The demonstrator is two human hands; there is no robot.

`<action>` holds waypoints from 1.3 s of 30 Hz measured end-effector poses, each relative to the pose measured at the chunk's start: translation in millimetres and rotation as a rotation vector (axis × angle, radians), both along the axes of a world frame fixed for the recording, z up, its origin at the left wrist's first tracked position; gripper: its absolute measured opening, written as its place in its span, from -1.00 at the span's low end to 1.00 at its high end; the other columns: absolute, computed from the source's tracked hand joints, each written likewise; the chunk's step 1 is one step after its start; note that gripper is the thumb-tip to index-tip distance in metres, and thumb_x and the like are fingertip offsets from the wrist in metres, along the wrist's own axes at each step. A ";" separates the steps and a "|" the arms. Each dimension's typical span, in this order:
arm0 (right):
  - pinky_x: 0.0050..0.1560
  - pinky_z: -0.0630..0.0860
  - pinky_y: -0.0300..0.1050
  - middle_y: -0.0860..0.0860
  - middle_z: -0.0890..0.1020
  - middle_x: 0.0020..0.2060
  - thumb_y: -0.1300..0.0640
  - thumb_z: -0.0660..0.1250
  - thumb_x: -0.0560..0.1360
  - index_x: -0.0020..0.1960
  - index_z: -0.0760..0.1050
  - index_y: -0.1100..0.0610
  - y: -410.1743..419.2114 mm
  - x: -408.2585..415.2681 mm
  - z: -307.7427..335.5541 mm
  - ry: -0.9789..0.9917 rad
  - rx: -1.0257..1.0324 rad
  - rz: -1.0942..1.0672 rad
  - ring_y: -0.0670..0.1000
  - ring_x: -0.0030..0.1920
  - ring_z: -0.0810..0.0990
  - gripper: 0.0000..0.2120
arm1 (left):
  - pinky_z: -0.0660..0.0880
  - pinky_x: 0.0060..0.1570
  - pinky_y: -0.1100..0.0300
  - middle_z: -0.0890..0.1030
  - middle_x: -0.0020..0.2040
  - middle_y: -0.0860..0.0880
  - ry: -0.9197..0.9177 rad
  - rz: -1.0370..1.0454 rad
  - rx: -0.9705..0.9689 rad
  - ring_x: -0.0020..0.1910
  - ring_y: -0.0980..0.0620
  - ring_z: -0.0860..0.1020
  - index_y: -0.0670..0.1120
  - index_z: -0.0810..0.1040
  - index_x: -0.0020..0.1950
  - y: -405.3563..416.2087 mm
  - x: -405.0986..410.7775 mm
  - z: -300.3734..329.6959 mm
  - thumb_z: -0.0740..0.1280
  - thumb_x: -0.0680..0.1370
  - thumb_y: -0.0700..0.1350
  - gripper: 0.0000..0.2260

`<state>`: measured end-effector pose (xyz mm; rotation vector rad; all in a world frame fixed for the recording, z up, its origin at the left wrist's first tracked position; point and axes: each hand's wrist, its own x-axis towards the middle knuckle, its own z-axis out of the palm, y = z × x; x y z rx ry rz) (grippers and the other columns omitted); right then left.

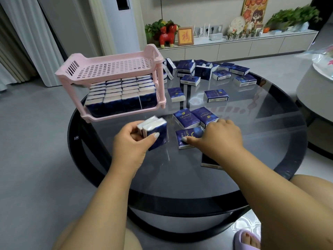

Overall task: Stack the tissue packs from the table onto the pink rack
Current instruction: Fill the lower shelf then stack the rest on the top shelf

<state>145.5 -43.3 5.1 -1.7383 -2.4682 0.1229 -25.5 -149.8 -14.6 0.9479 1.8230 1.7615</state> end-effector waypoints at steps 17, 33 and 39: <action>-0.32 0.34 -0.36 -0.14 0.51 -0.30 0.19 0.53 0.32 -0.09 0.42 0.04 -7.2 -8.9 12.2 0.612 -0.154 0.466 -0.23 -0.33 0.43 -0.69 | 0.41 -0.36 0.25 0.68 -0.06 0.11 -0.099 -0.194 -0.026 -0.24 0.13 0.55 0.04 0.55 0.15 5.8 -19.3 -8.8 0.46 0.40 0.01 -0.66; 0.21 0.41 -0.17 -0.25 0.54 0.05 -0.35 0.21 0.42 0.11 0.42 -0.20 -19.6 -22.1 2.5 1.001 -0.532 0.388 -0.25 0.13 0.49 -0.65 | 0.51 0.16 0.25 0.59 0.16 0.18 0.095 -0.278 -0.091 0.15 0.27 0.56 0.19 0.42 0.18 3.4 -10.5 -9.4 0.63 0.24 -0.15 -0.37; 0.40 0.30 0.00 -0.03 0.61 0.19 -0.41 0.09 0.41 0.25 0.51 -0.02 -18.0 -40.5 -11.7 1.276 -1.003 0.345 -0.07 0.24 0.54 -0.37 | 0.53 0.20 0.11 0.62 0.16 0.13 0.104 -0.270 -0.103 0.14 0.19 0.60 0.15 0.44 0.19 10.0 -9.8 -13.0 0.63 0.26 -0.21 -0.37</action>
